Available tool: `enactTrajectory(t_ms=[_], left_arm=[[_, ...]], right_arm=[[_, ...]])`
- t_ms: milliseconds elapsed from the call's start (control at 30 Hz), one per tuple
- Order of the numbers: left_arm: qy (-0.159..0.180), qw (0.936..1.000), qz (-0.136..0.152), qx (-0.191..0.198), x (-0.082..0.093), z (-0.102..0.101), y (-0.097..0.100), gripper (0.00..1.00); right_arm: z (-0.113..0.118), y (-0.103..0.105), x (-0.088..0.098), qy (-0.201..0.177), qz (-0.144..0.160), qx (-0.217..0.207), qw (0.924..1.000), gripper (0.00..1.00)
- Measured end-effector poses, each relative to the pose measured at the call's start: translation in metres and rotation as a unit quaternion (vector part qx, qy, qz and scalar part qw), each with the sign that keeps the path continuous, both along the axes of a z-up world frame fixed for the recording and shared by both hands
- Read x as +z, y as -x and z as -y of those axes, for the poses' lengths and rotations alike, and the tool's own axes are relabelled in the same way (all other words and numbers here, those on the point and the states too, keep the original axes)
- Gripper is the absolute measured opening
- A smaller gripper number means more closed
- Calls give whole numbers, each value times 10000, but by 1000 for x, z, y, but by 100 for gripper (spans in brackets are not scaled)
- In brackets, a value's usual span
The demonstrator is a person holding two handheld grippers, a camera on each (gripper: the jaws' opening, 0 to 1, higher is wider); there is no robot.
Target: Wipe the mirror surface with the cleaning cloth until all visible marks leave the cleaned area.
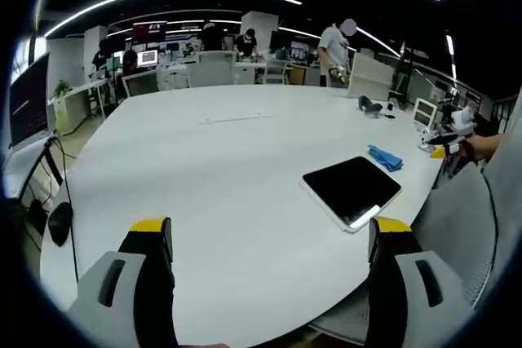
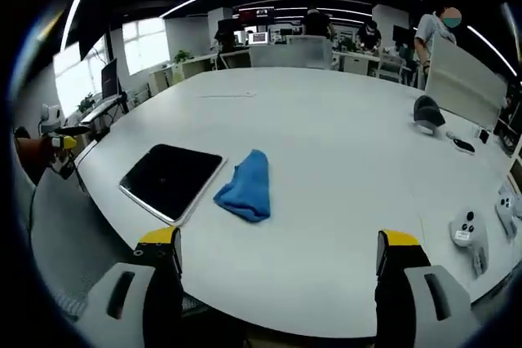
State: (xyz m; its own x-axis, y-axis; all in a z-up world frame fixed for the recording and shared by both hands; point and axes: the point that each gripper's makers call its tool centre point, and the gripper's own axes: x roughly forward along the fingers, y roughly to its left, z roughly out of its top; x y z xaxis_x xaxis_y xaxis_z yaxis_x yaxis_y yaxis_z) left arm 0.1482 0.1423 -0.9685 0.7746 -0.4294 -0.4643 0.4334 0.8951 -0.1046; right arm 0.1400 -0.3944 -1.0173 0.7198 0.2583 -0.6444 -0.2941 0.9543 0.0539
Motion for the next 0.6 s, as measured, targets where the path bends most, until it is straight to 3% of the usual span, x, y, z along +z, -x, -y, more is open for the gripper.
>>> enactTrajectory(t_ms=[600], left_arm=[[8,9999,98,-30,6,0,-4,99]], right_arm=[[-1,4,1,111,-27,24,9999,99]])
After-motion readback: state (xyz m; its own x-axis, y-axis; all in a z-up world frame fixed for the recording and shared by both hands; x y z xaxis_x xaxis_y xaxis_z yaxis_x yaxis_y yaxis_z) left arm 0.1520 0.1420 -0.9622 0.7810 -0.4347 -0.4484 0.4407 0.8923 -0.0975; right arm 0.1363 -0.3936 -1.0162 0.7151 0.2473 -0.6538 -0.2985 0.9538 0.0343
